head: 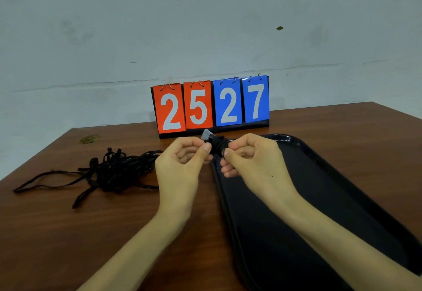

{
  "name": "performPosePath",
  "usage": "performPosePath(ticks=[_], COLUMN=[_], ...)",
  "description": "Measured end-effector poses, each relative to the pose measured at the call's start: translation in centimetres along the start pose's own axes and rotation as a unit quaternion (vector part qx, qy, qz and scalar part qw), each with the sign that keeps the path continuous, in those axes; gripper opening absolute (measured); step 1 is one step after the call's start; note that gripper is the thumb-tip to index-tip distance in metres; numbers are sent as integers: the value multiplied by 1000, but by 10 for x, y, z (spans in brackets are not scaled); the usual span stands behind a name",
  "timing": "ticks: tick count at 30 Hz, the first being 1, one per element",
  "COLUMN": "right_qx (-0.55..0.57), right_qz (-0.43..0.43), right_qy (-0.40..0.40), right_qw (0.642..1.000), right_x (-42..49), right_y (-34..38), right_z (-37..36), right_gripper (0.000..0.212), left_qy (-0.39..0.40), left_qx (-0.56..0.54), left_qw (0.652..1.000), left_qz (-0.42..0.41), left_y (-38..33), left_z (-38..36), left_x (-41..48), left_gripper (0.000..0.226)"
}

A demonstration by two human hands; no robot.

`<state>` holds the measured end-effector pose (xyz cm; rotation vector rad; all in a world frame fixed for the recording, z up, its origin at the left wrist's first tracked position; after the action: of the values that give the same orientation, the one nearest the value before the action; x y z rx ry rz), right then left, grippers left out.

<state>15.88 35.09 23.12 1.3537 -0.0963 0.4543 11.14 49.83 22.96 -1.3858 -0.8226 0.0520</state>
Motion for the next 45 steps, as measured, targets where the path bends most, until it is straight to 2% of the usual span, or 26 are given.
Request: performPosePath(ticks=[8, 13, 18, 21, 24, 28, 31, 35, 42, 45], right_qx=[-15, -24, -34, -31, -23, 7, 17, 24, 24, 51], right_qz=[2, -3, -15, -16, -18, -35, -39, -51, -70, -104], right_qy=[-3, -6, -7, -12, -7, -1, 2, 4, 9, 23], right_qw=[1000, 1000, 999, 999, 1000, 999, 999, 998, 997, 993], right_x=[0, 2, 2, 2, 1, 2, 2, 2, 1, 1], right_y=[-1, -4, -10, -10, -9, -12, -13, -15, -18, -22], right_z=[0, 3, 1, 2, 1, -1, -2, -2, -2, -4], right_gripper=[7, 6, 4, 5, 6, 3, 3, 4, 5, 5], left_qy=[7, 49, 47, 65, 40, -7, -14, 5, 37, 32], left_qx=[147, 101, 38, 36, 38, -40, -4, 116, 106, 156], left_qw=[984, 993, 997, 996, 998, 998, 1000, 991, 991, 977], left_qz=[-101, -34, 39, 40, 24, 53, 17, -65, -73, -140], left_y=[-11, 1, 17, 17, 15, 21, 15, 5, 7, -4], left_z=[-4, -11, -10, -15, -13, -6, -5, -10, -13, -12], left_x=[-7, -4, 0, -2, -6, -8, -10, -10, -5, -7], left_gripper=[20, 21, 17, 14, 10, 11, 17, 25, 25, 24])
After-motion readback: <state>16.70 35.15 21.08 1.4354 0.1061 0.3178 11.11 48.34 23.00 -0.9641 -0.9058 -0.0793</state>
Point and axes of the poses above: each hand's wrist, its own x-axis towards the middle knuckle, its own z-axis out of the back of the hand, y = z × x, the point moved 9 cm from there along x, towards the middle knuckle, and after that the axes turned 2 degrees about z, right-handed, at the moved point
